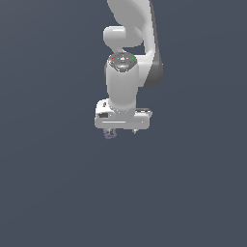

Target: Pick up the object and move it to a goal position.

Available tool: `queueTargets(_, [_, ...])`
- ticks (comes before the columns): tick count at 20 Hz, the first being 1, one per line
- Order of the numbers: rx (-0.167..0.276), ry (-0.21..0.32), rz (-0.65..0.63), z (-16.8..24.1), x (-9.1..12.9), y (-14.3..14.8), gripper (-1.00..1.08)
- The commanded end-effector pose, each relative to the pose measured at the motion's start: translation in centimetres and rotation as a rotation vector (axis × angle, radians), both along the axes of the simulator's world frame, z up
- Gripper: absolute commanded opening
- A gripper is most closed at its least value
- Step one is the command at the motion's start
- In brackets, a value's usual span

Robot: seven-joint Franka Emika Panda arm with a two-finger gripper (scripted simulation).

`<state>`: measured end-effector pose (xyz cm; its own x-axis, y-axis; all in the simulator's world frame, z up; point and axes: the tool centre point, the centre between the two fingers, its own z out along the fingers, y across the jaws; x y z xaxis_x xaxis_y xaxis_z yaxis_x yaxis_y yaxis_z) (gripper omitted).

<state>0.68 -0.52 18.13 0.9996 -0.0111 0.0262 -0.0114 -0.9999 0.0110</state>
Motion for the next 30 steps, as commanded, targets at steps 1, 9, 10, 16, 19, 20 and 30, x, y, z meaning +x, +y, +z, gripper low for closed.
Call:
queueTargets(1, [0.0, 0.0, 0.0, 0.0, 0.0, 0.0, 1.0])
queueTargets(9, [-0.006, -0.034, -0.067, 1.8, 0.6, -3.0, 1.0])
queueTargets(10, [-0.007, -0.037, -0.071, 1.9, 0.6, -3.2, 1.0])
queueTargets(16, [-0.006, -0.036, -0.071, 1.9, 0.6, -3.0, 1.0])
queueTargets(19, [-0.007, -0.035, -0.065, 1.7, 0.5, -3.1, 1.0])
queueTargets(20, [-0.007, -0.034, -0.061, 1.6, 0.4, -3.2, 1.0])
queueTargets(30, [-0.007, -0.019, 0.041, -1.1, -1.7, -4.3, 1.0])
